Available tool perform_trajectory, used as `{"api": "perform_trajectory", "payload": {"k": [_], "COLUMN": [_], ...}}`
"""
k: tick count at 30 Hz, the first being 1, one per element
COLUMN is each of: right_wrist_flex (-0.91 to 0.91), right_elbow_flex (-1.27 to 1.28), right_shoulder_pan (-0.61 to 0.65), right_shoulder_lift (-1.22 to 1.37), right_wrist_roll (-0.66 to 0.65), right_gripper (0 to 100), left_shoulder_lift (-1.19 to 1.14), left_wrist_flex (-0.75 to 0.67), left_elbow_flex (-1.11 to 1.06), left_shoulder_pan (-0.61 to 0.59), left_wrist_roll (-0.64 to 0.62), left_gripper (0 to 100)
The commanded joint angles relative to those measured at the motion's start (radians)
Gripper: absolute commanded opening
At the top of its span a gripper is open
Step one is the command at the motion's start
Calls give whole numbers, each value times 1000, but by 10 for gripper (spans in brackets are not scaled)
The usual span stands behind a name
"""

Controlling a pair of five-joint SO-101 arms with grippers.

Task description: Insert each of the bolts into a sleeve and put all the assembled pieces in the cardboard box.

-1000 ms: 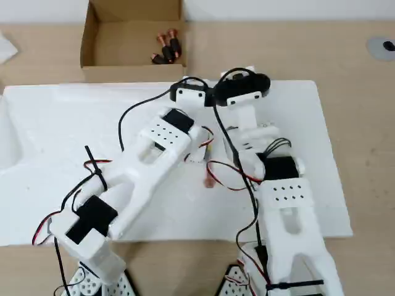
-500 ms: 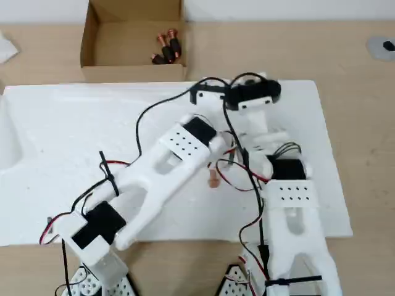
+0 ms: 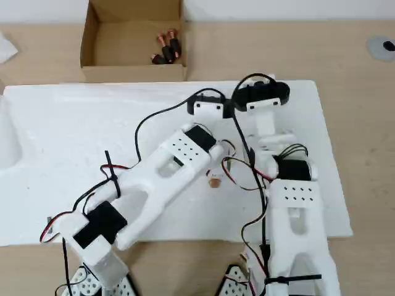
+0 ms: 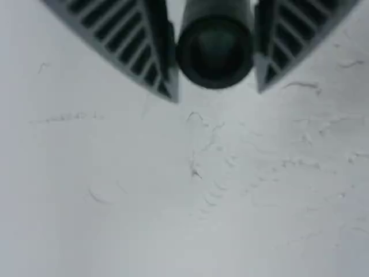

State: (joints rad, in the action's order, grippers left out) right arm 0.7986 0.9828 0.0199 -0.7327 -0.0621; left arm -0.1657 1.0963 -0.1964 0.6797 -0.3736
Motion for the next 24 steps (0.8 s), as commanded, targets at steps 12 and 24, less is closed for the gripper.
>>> {"api": "perform_trajectory", "payload": {"k": [12,24], "right_wrist_flex": [2,2], "right_elbow_flex": [-10,-5], "right_shoulder_pan": [-12,-10], "right_shoulder_lift": [-36,-38], "right_wrist_roll": [-12,-12], "right_gripper": [9,9], "left_shoulder_lift": [8,15], "left_wrist_flex": [-121,-173], "left_elbow_flex": [-115,-161], "left_shoulder_pan": [66,-48], "left_wrist_roll": [-9,-5], "left_gripper": [138,8]}}
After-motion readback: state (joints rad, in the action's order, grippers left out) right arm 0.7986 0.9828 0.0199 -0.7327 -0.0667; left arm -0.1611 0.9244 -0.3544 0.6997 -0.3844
